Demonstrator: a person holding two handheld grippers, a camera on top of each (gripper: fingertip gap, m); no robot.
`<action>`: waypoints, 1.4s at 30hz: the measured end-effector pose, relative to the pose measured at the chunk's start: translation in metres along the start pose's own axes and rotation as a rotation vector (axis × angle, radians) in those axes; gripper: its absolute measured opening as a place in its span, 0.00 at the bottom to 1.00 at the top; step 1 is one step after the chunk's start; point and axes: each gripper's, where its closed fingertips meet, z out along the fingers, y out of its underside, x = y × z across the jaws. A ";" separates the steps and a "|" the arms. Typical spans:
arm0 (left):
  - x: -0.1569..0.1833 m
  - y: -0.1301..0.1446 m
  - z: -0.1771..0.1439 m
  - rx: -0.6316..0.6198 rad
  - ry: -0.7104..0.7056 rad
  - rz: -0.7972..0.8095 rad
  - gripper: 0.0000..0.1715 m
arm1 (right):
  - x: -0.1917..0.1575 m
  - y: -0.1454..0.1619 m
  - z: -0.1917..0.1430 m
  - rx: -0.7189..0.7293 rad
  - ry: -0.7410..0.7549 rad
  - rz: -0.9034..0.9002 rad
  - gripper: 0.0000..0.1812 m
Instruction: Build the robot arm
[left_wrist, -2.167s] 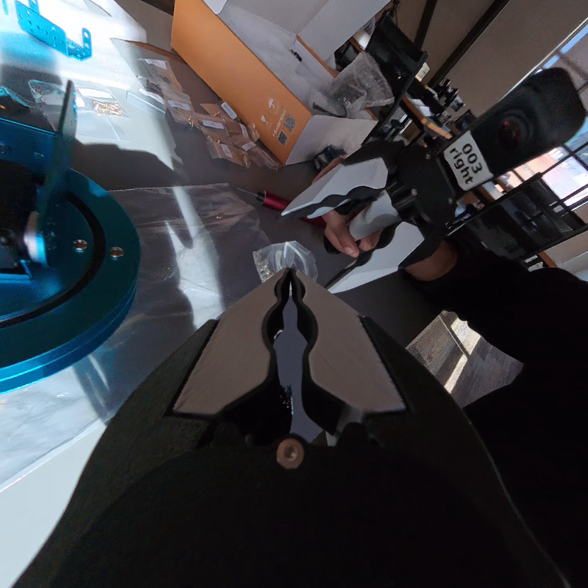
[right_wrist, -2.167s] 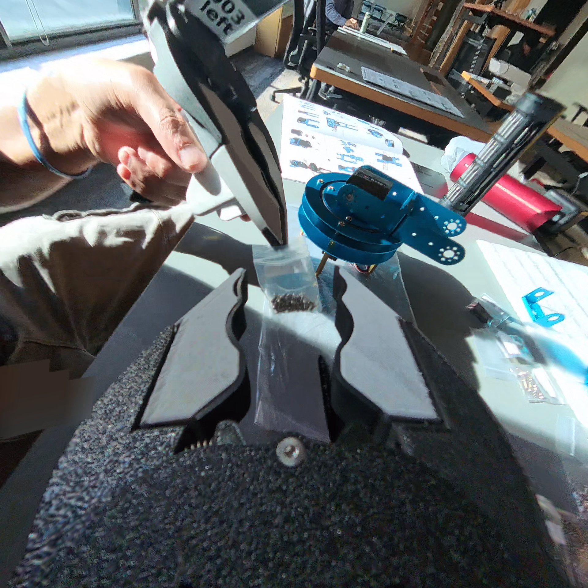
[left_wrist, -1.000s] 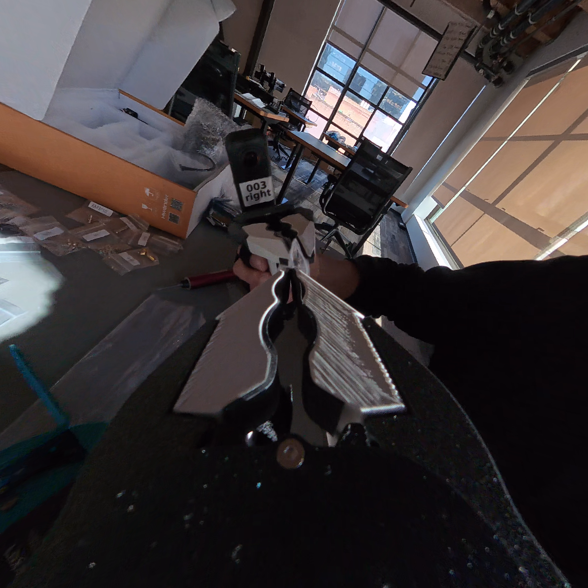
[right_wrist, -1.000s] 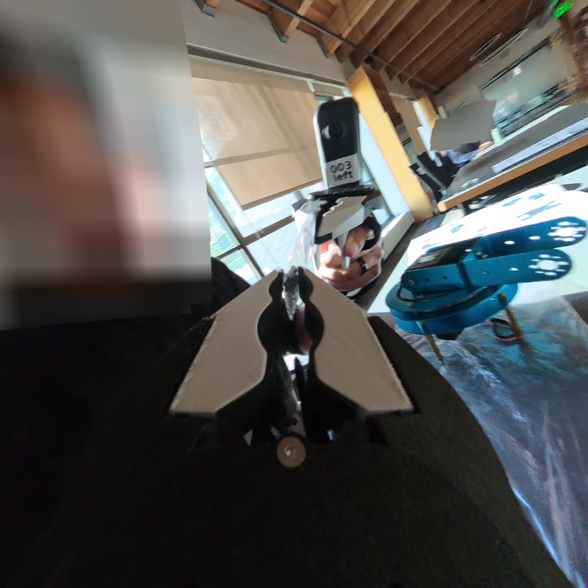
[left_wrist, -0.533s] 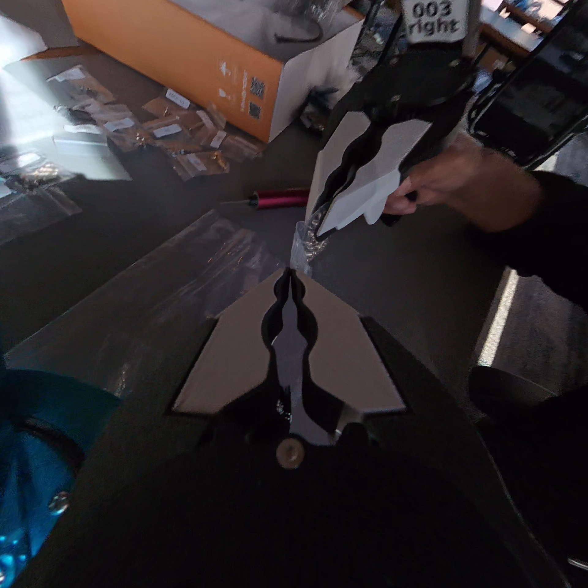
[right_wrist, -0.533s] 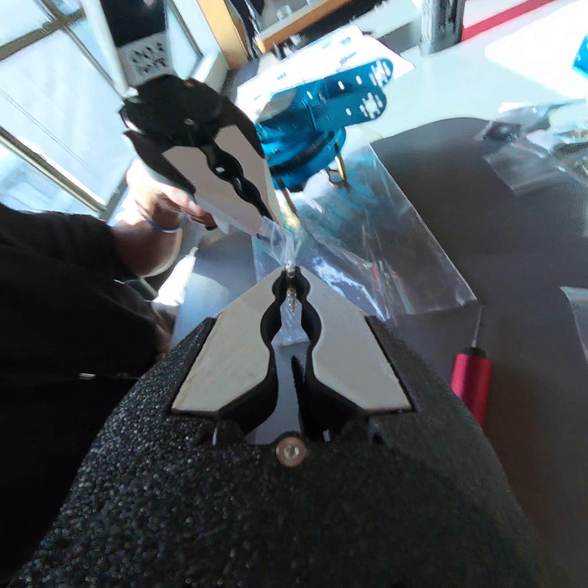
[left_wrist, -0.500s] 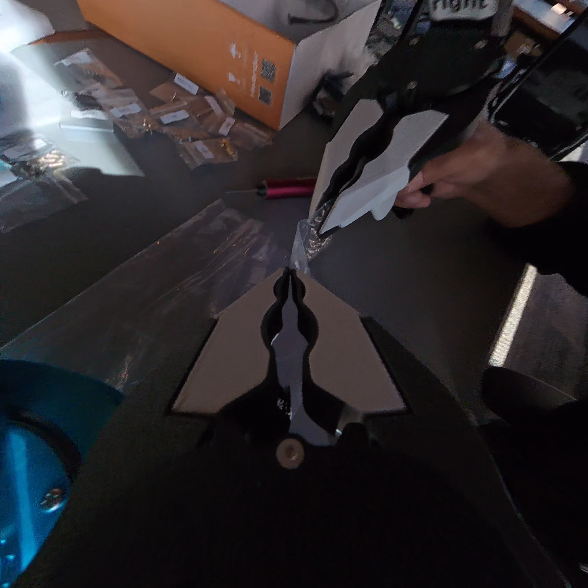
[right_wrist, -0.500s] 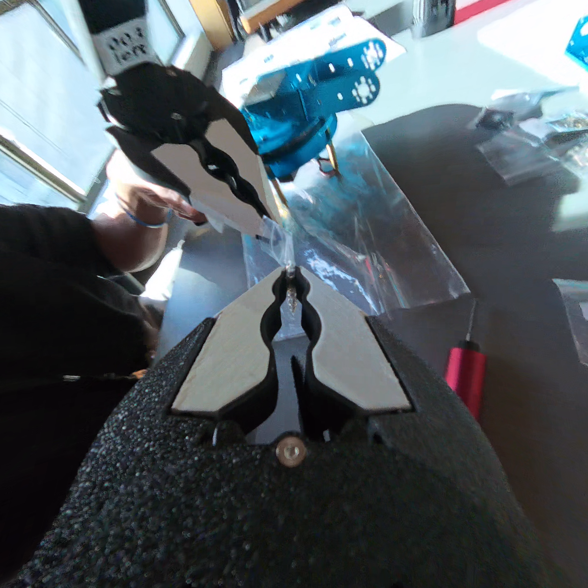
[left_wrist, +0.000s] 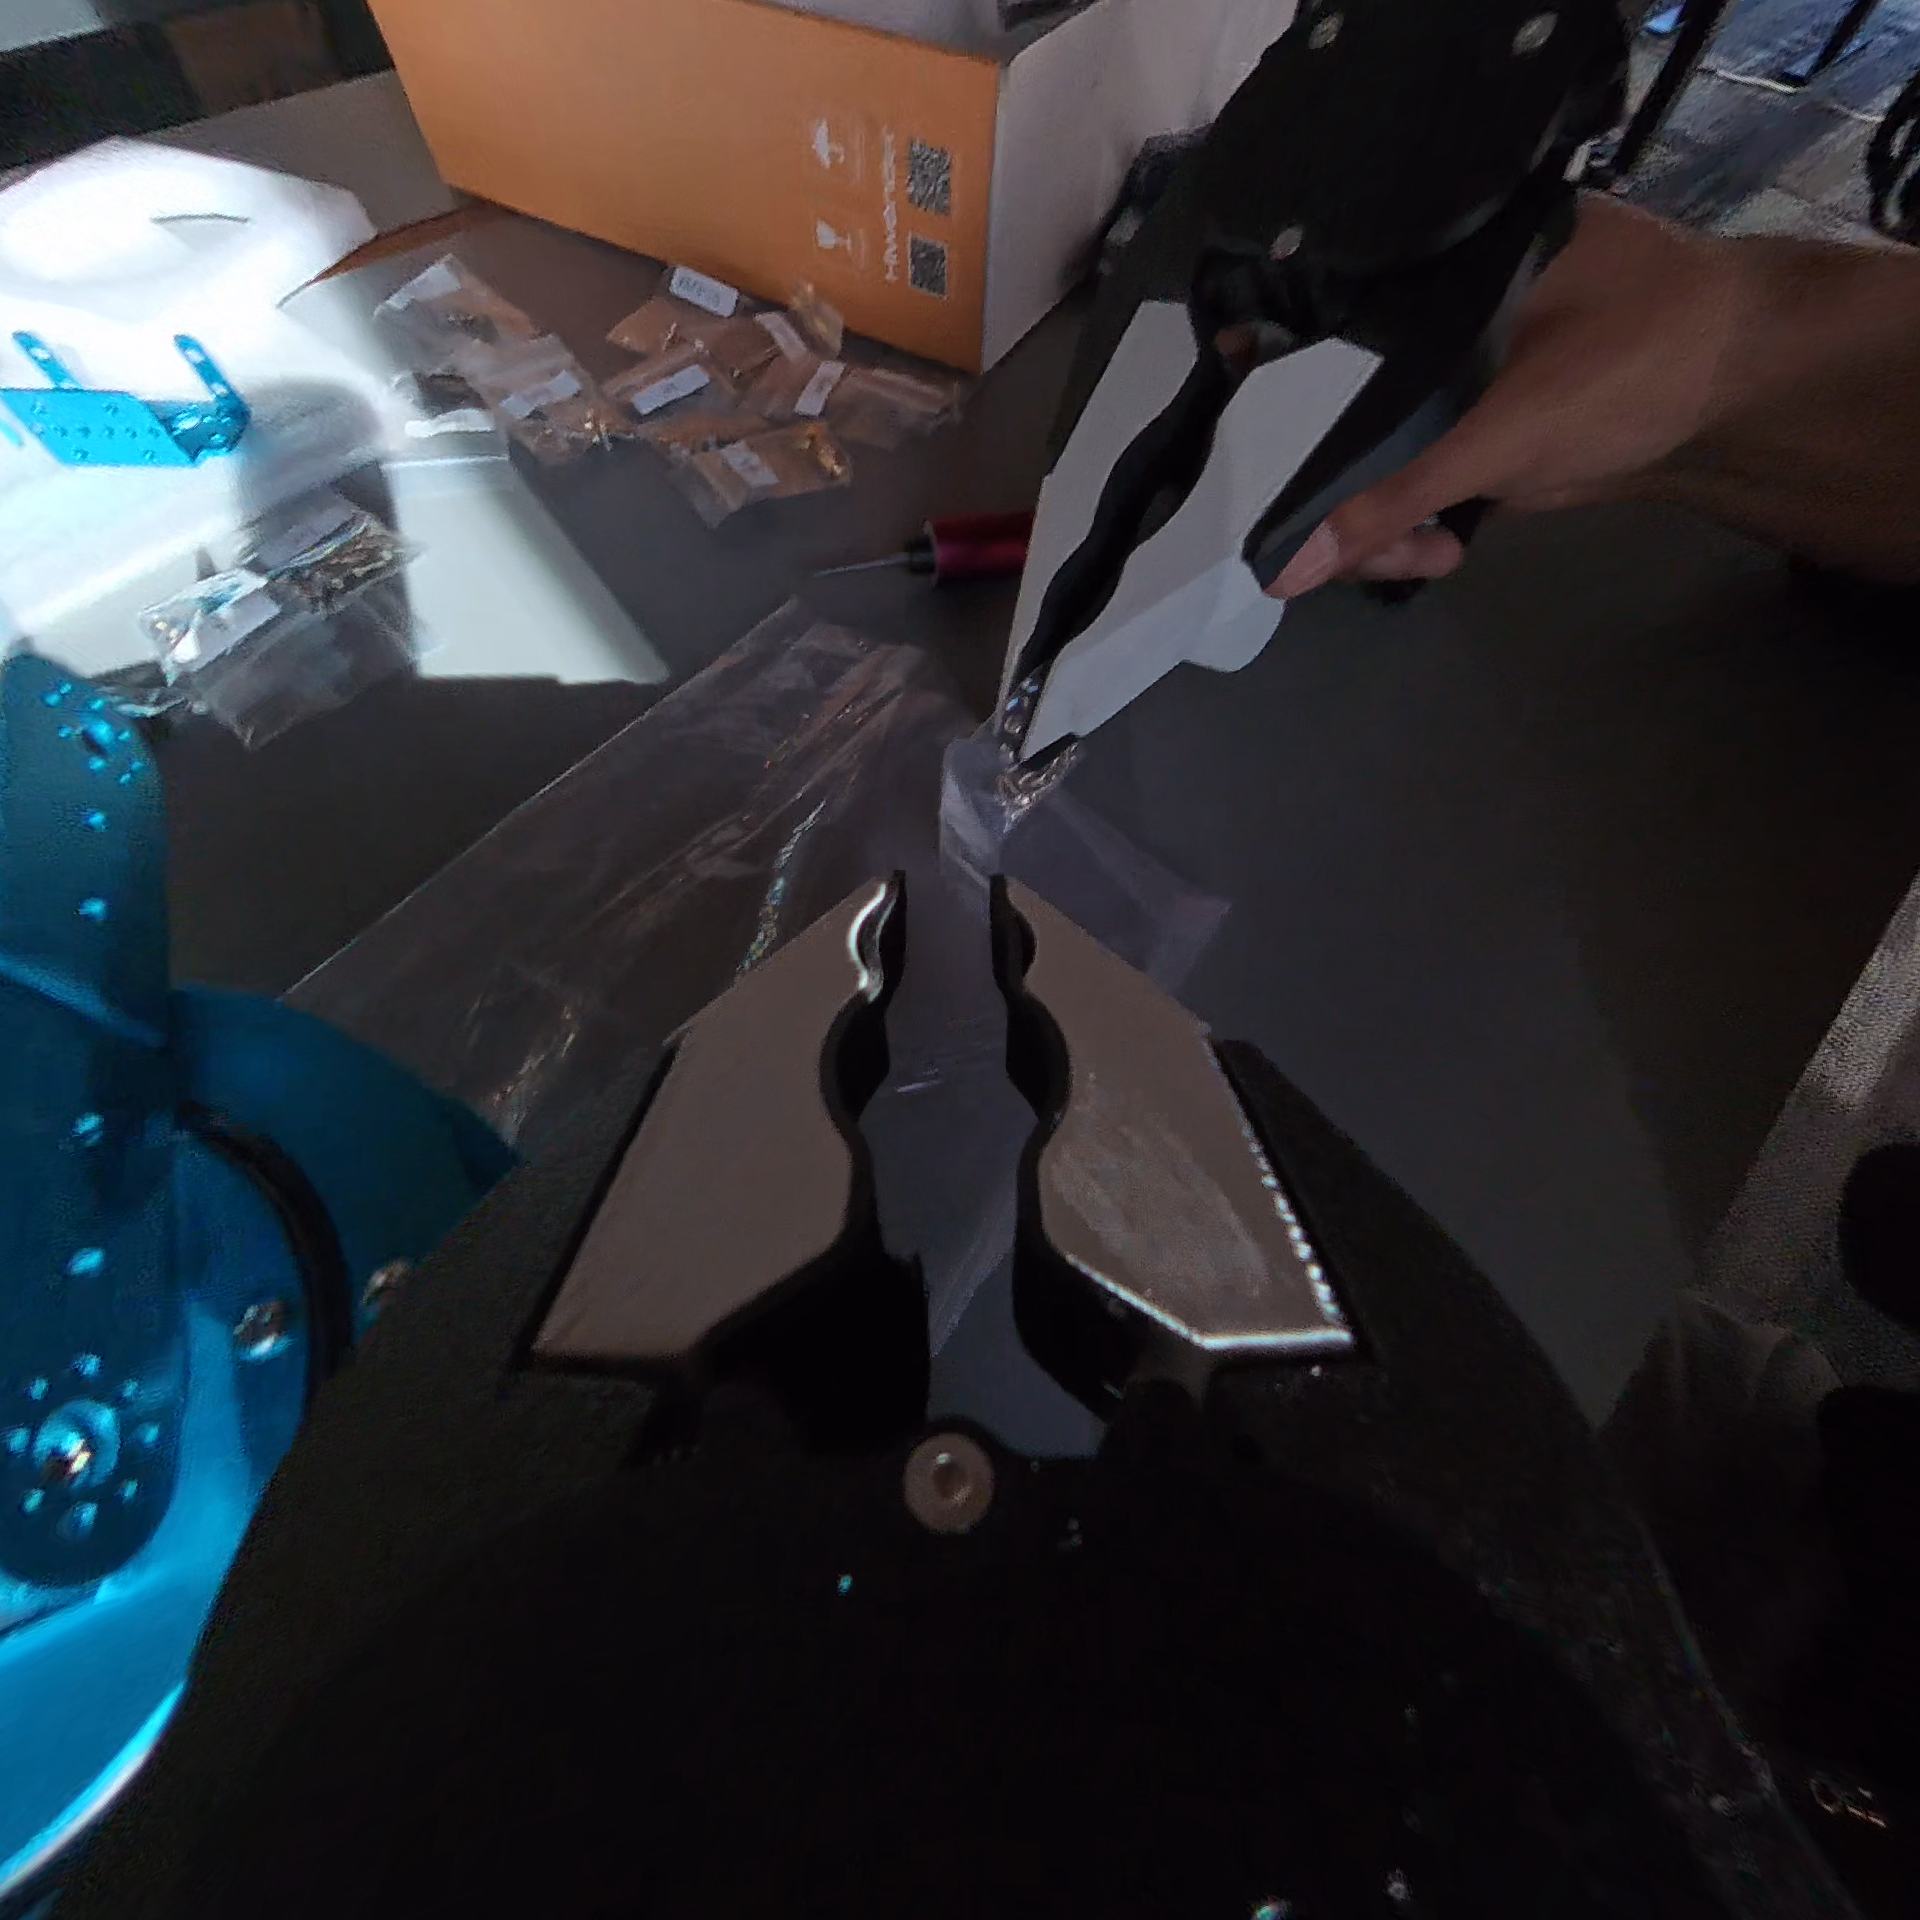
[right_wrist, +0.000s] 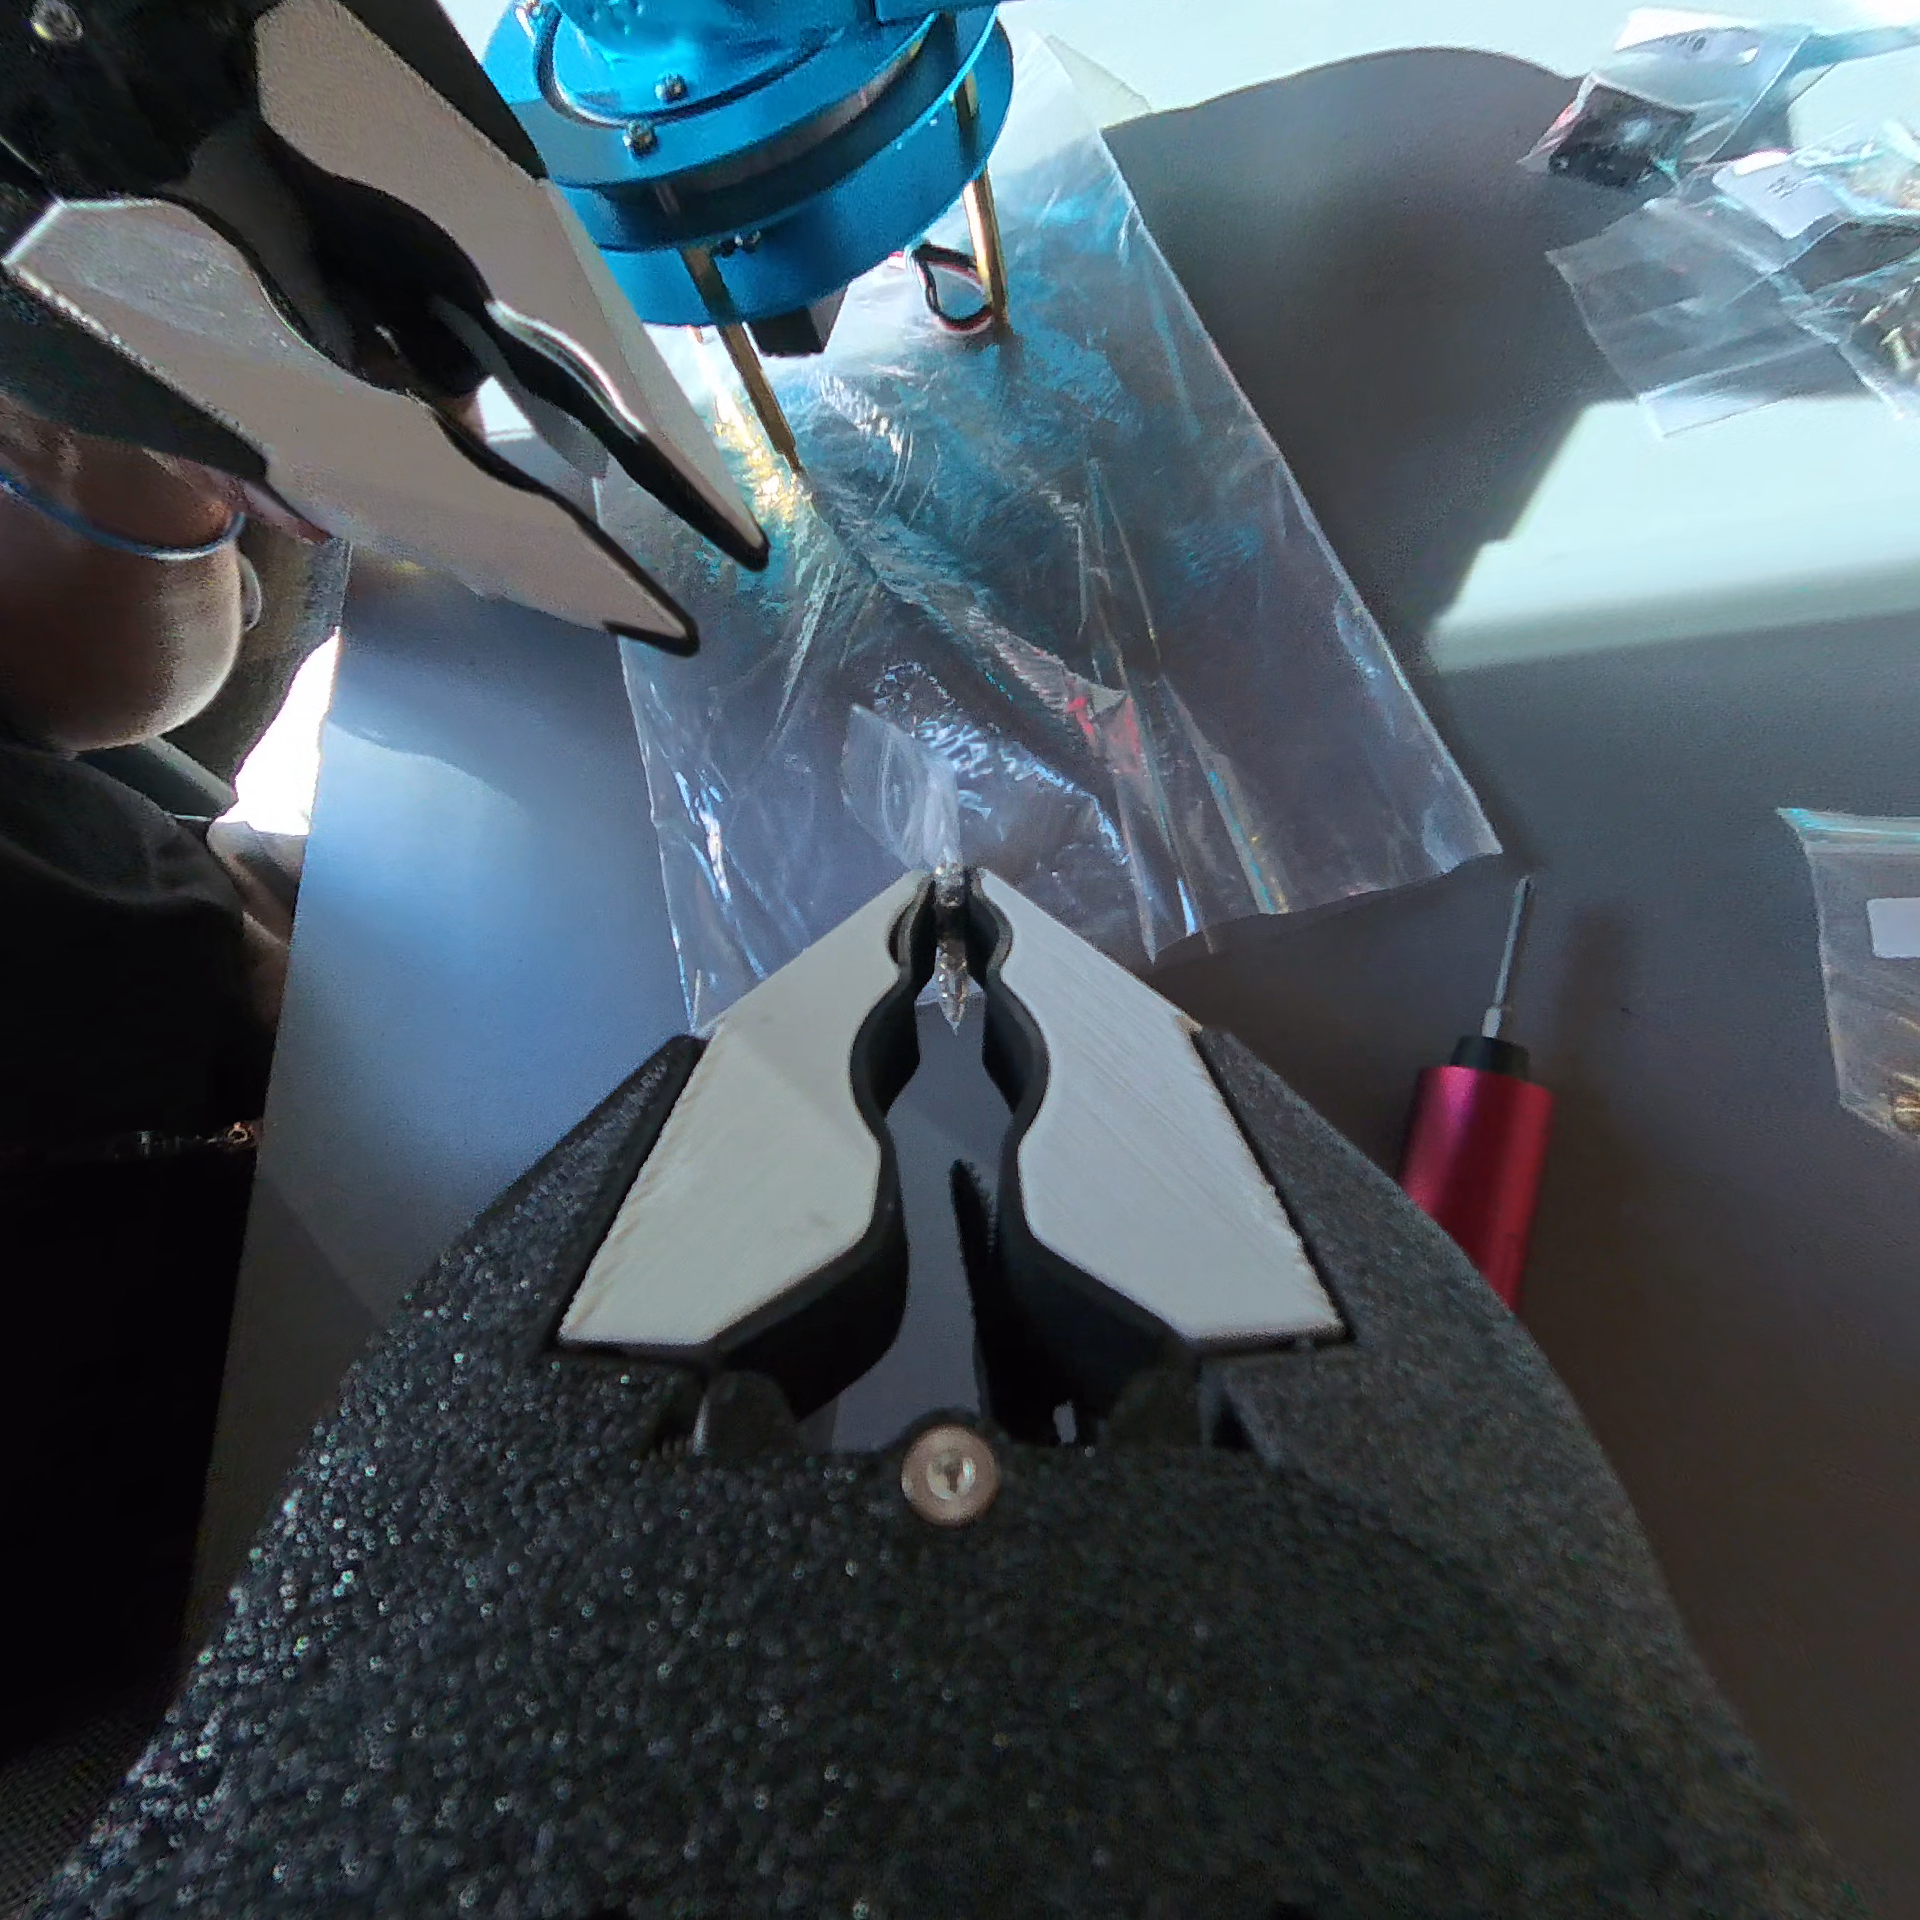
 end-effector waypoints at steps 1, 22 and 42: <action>0.005 -0.004 0.005 0.001 0.027 0.014 0.10 | -0.001 0.001 0.001 -0.007 -0.008 0.003 0.02; -0.008 0.000 0.021 -0.098 -0.078 0.201 0.14 | 0.002 -0.008 -0.004 0.063 0.036 -0.040 0.02; 0.018 0.016 0.047 -0.216 -0.060 0.432 0.19 | 0.005 0.006 0.002 -0.008 0.045 -0.058 0.02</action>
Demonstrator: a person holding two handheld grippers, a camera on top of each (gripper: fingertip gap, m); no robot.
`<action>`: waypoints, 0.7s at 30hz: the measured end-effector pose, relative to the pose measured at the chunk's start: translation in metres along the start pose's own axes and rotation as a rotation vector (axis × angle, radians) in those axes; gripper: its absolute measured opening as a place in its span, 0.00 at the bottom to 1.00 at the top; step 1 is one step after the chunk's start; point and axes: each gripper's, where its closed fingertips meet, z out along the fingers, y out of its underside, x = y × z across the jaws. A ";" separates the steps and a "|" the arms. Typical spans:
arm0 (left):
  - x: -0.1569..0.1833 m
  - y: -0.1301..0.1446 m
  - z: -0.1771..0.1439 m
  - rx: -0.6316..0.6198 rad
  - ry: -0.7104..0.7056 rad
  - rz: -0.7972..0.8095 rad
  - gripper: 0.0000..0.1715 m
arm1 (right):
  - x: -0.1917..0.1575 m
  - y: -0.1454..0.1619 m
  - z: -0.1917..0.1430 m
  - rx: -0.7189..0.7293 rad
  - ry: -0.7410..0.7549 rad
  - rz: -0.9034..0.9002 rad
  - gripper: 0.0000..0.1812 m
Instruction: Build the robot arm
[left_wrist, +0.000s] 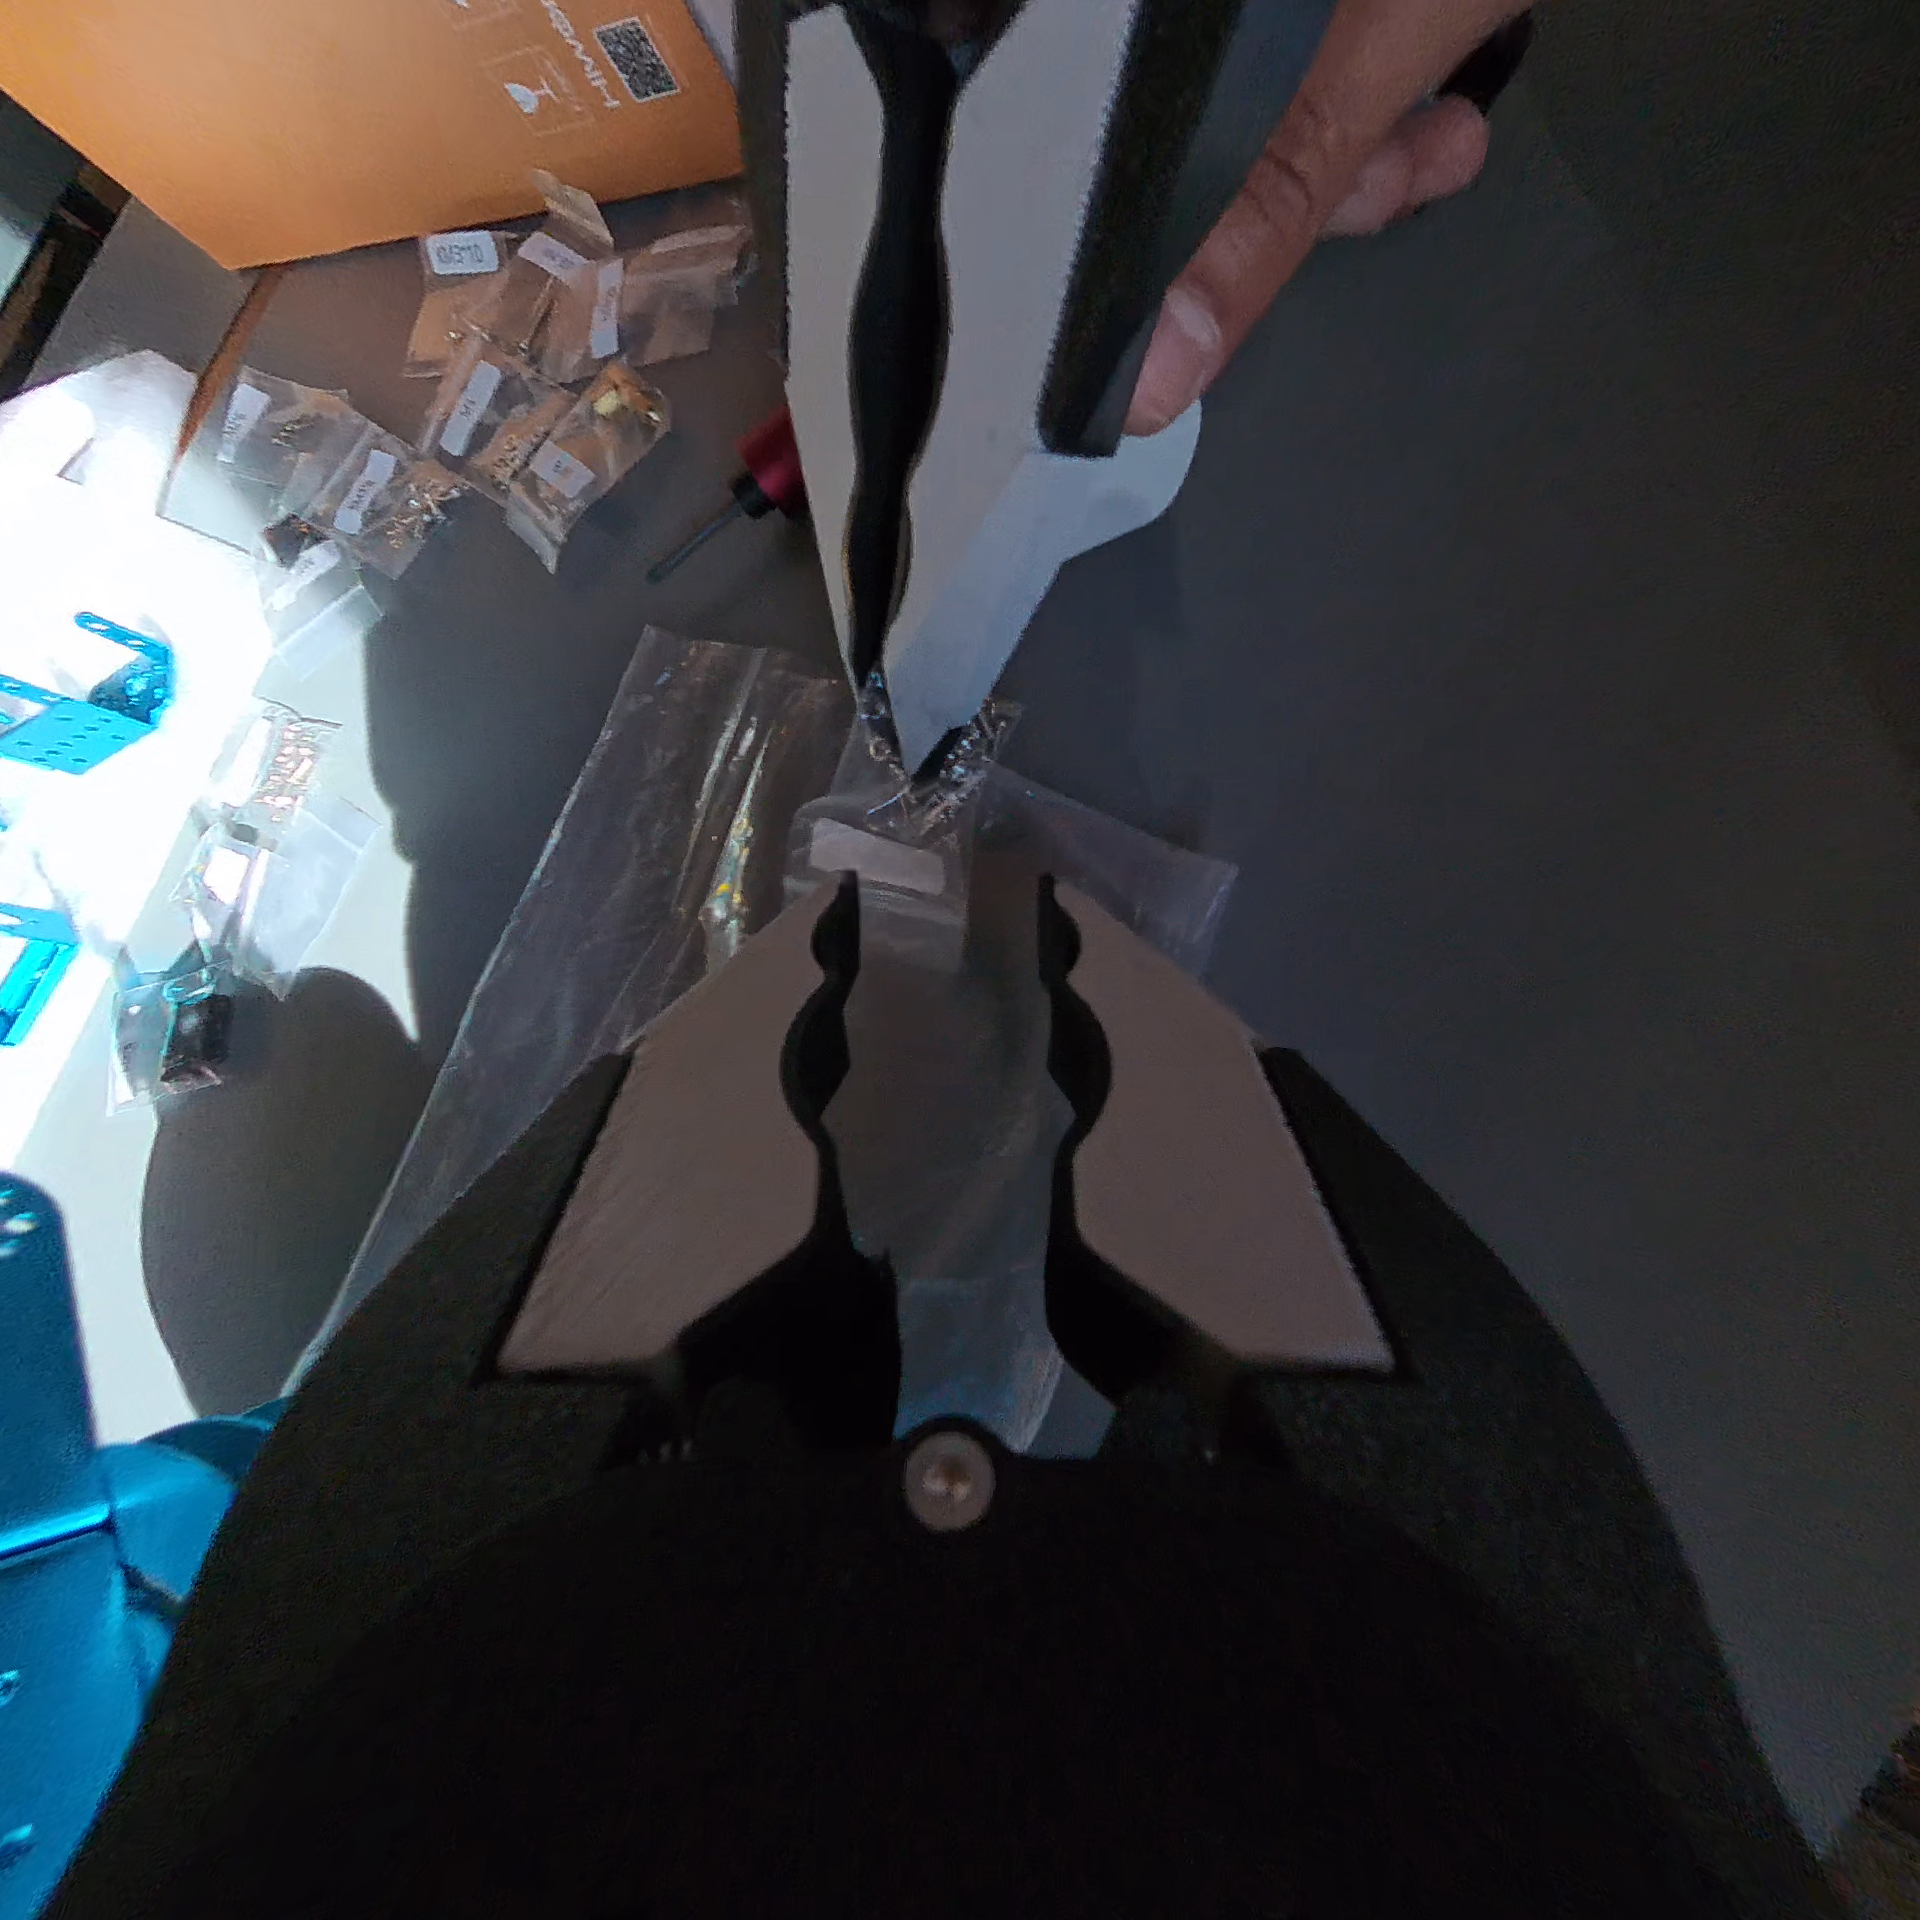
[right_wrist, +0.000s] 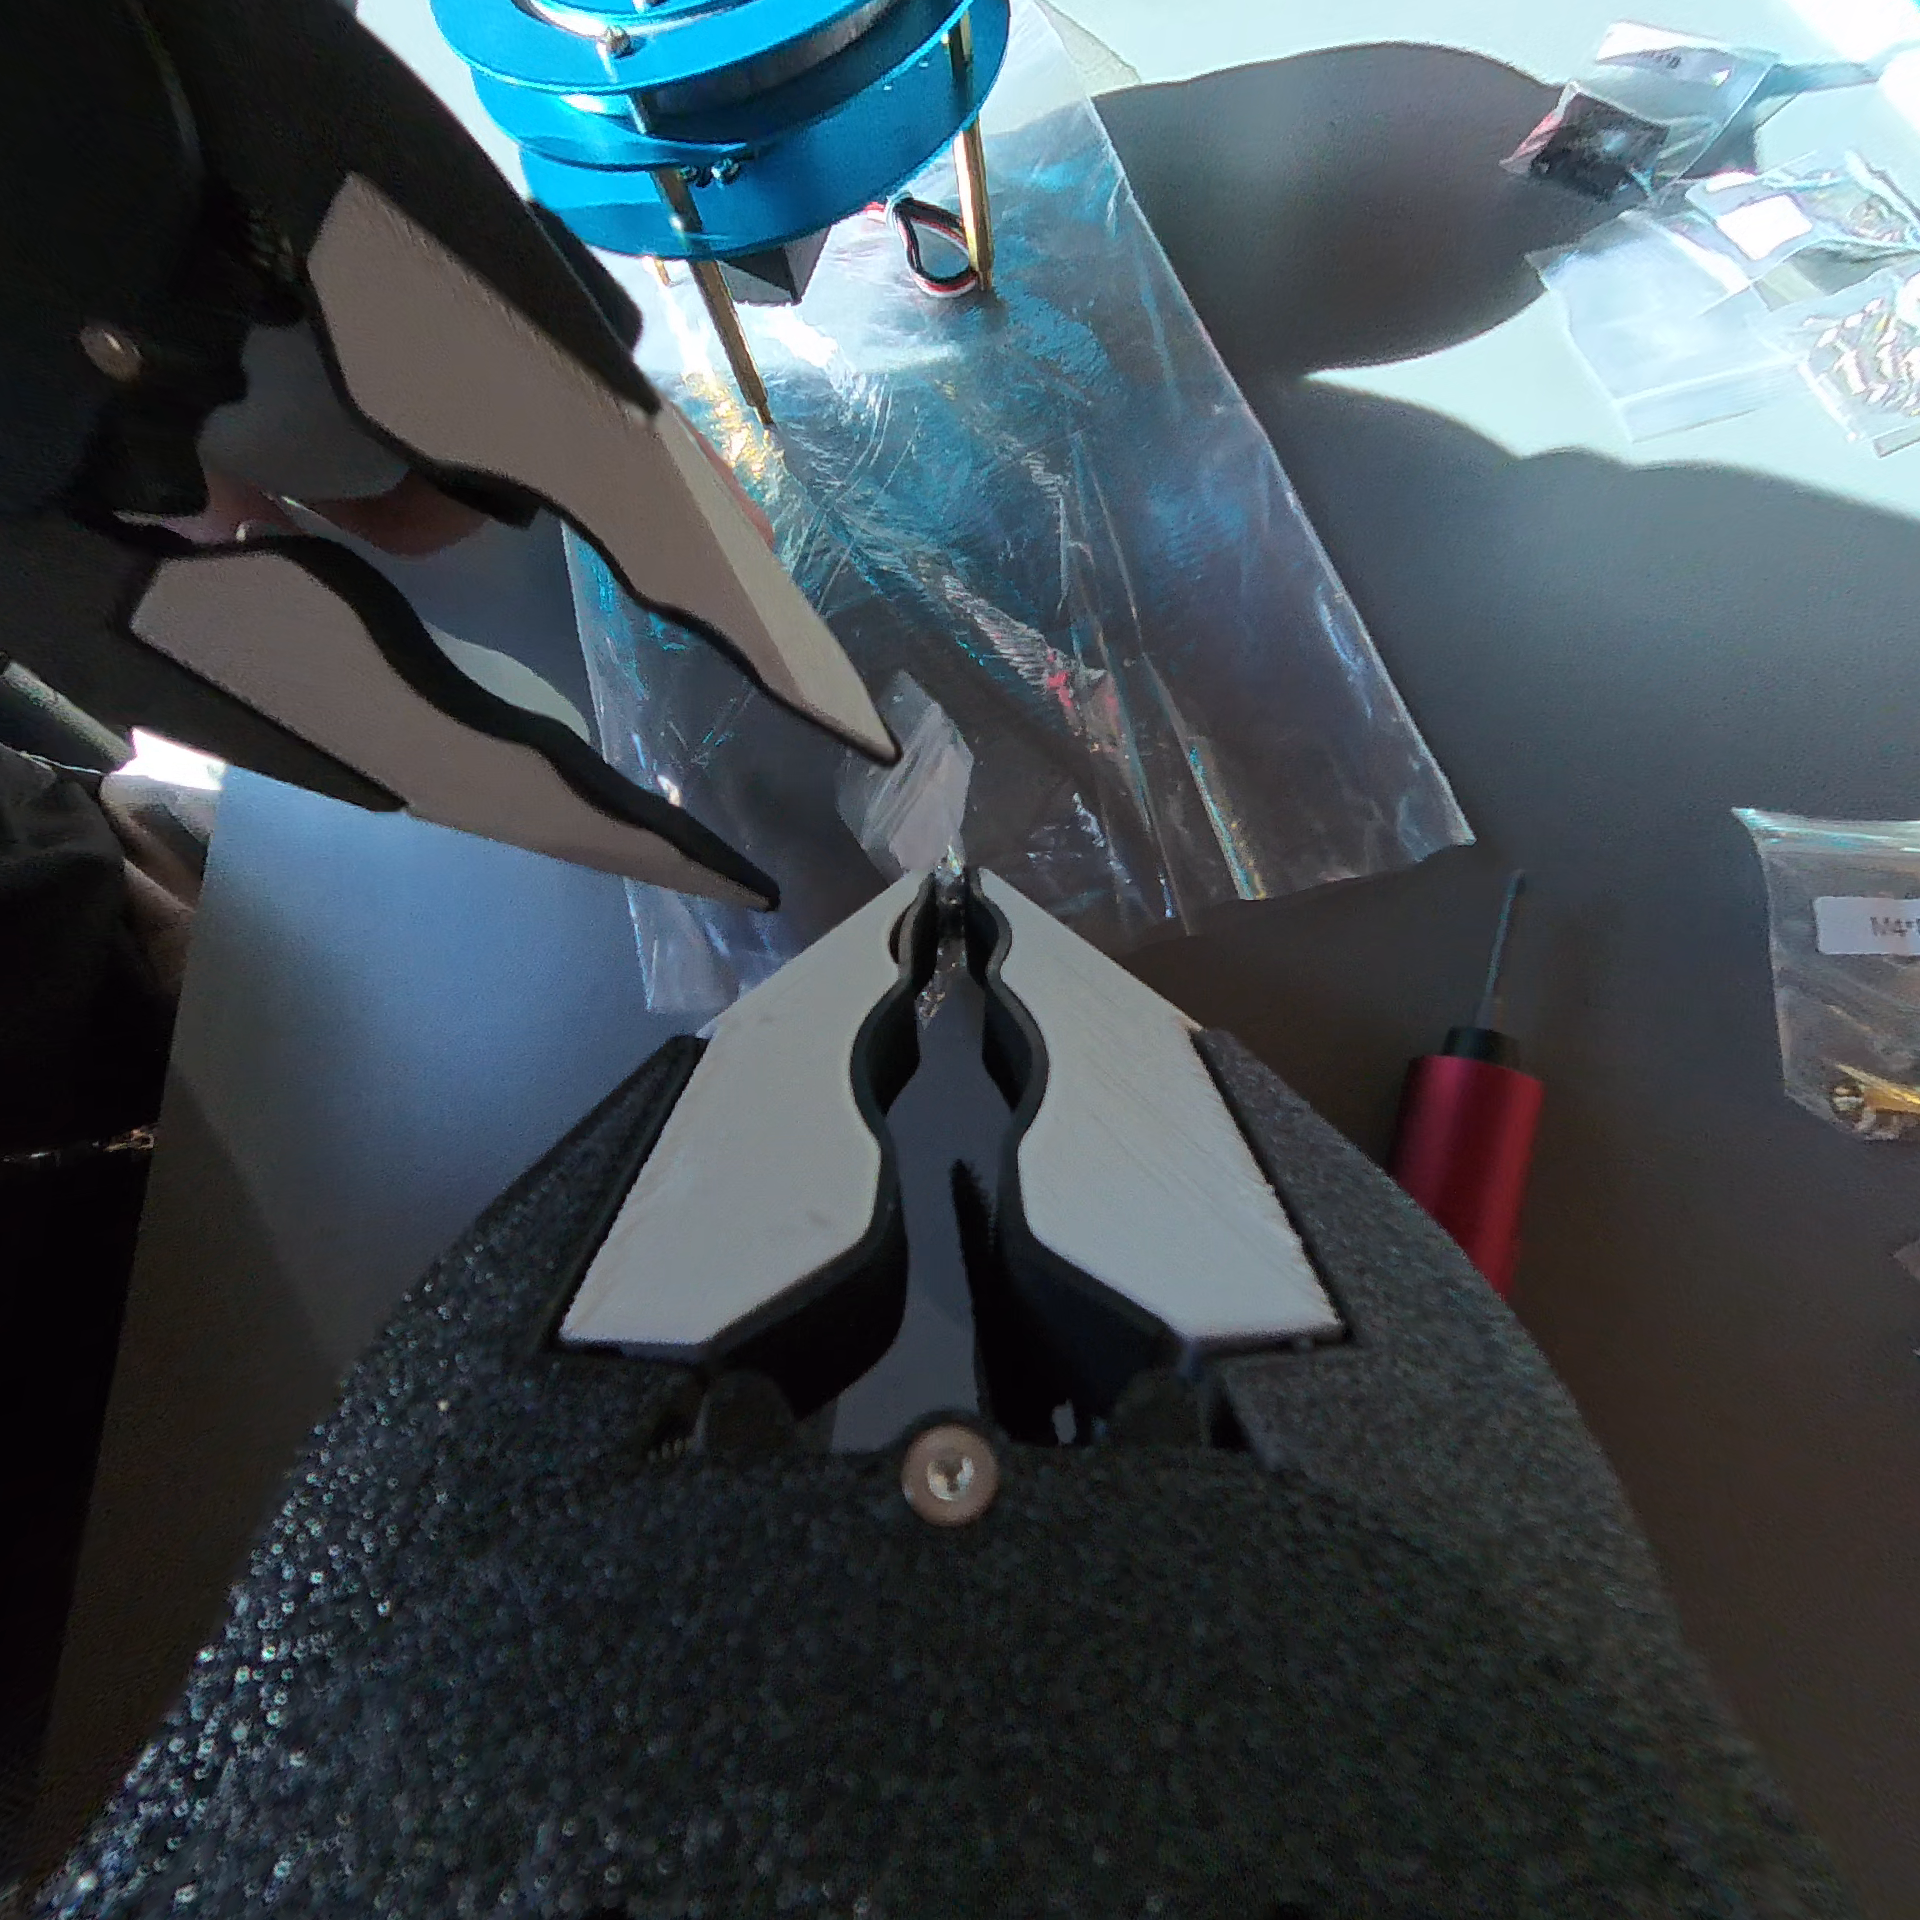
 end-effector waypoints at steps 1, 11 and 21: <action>-0.006 -0.004 -0.004 0.026 -0.022 -0.019 0.20 | 0.000 -0.001 0.000 0.006 0.005 -0.006 0.02; -0.010 0.020 -0.066 0.143 -0.008 -0.205 0.26 | -0.002 -0.008 -0.004 0.006 0.047 -0.070 0.02; -0.023 0.001 -0.053 0.279 -0.046 -0.357 0.10 | -0.020 -0.024 -0.019 0.066 -0.017 -0.122 0.02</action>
